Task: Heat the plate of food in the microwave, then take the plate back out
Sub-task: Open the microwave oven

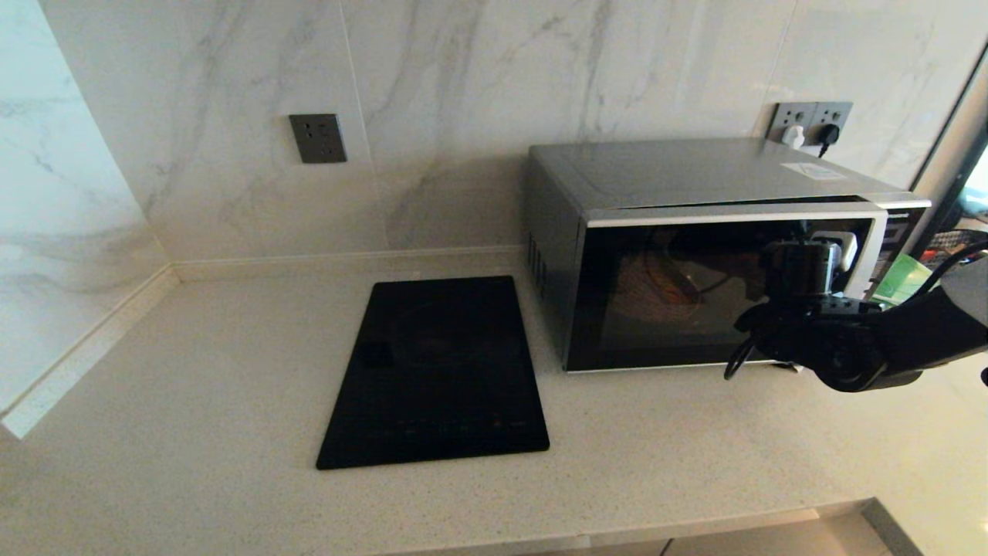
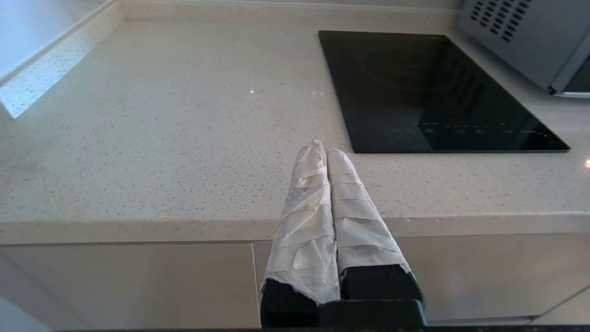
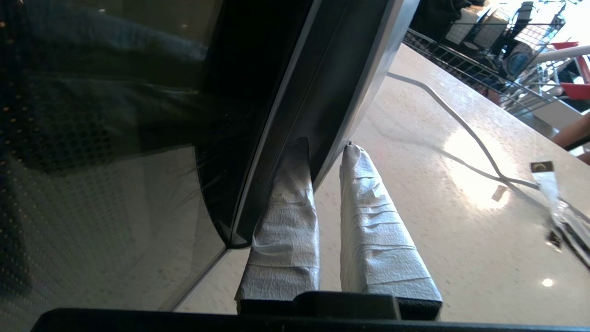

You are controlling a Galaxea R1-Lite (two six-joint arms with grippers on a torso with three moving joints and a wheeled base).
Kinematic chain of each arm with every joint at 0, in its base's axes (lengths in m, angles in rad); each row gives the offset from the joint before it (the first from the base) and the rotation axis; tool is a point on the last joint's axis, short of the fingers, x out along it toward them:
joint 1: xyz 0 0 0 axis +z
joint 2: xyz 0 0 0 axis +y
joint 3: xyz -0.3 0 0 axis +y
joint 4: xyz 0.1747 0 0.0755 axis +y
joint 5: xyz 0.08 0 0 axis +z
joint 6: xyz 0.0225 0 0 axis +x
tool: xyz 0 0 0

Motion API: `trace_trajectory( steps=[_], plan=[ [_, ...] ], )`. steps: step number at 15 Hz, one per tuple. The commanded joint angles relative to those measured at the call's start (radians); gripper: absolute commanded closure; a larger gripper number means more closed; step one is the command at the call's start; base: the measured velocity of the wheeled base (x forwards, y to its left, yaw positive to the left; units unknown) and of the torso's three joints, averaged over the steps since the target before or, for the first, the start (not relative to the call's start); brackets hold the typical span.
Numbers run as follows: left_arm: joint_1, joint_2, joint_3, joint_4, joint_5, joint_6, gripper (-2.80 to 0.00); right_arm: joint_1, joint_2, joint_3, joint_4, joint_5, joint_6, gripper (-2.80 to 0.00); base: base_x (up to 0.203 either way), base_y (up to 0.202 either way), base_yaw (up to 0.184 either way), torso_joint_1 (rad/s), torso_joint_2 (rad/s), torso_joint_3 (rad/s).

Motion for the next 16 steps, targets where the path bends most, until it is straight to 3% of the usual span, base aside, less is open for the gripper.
trace_trajectory(
  steps=[1,16],
  plan=[
    [0.0,0.002,0.0,0.0,0.0,-0.001,0.0,0.015,-0.023,0.019,-0.009,-0.001,0.002,0.0,0.0,0.0,0.0,0.0,0.0,0.0],
    [0.0,0.002,0.0,0.0,0.0,-0.001,0.0,0.106,-0.136,0.134,-0.044,0.0,0.0,0.0,0.0,0.0,0.0,0.0,0.0,0.0]
  ],
)
